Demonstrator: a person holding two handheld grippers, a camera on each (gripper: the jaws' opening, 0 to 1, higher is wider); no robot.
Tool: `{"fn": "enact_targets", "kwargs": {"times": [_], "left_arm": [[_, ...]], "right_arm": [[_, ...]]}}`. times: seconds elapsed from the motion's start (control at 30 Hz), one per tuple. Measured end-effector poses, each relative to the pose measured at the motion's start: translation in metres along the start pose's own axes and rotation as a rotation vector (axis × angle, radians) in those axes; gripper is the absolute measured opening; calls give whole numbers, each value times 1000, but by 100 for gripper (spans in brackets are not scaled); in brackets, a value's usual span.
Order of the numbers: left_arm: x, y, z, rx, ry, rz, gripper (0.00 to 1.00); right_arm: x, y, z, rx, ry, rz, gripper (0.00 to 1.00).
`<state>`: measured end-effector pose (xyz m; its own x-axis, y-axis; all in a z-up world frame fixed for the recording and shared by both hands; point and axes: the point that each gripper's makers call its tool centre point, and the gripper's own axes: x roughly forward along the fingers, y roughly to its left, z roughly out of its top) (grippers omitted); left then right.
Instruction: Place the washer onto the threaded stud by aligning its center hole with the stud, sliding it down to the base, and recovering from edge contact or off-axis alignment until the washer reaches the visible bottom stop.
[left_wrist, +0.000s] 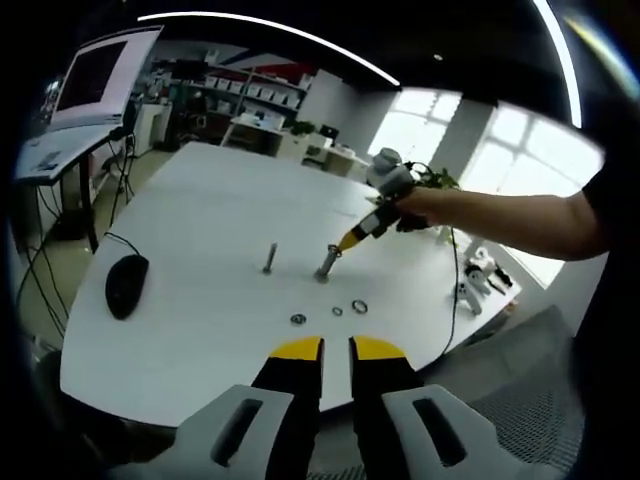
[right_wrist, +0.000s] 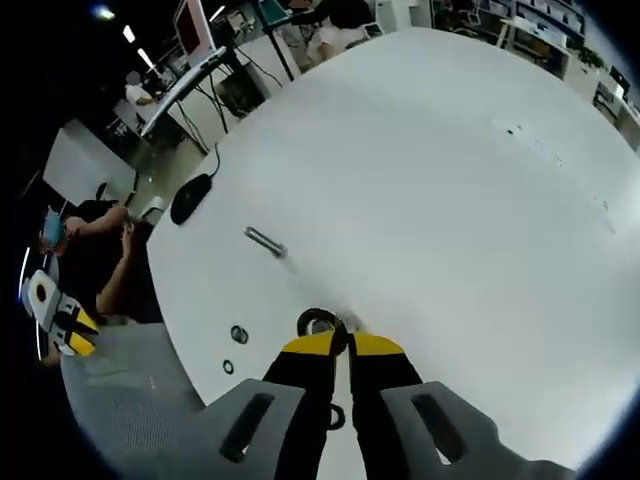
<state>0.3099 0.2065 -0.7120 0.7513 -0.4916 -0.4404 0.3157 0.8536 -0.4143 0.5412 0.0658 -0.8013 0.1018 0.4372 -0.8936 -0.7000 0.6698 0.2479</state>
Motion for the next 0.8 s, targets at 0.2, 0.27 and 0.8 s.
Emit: {"fn": "enact_targets", "kwargs": {"times": [0.2,0.27,0.8], "left_arm": [[0,0,0,0,-1,-1,8],[0,0,0,0,-1,-1,8],[0,0,1,1,-3,-4,8]], "right_arm": [[-1,0,1,-43,-3,4,7],[-1,-2,0,-57,3,-6,7],[-8,3,-7,-60,-23,25,6]]}}
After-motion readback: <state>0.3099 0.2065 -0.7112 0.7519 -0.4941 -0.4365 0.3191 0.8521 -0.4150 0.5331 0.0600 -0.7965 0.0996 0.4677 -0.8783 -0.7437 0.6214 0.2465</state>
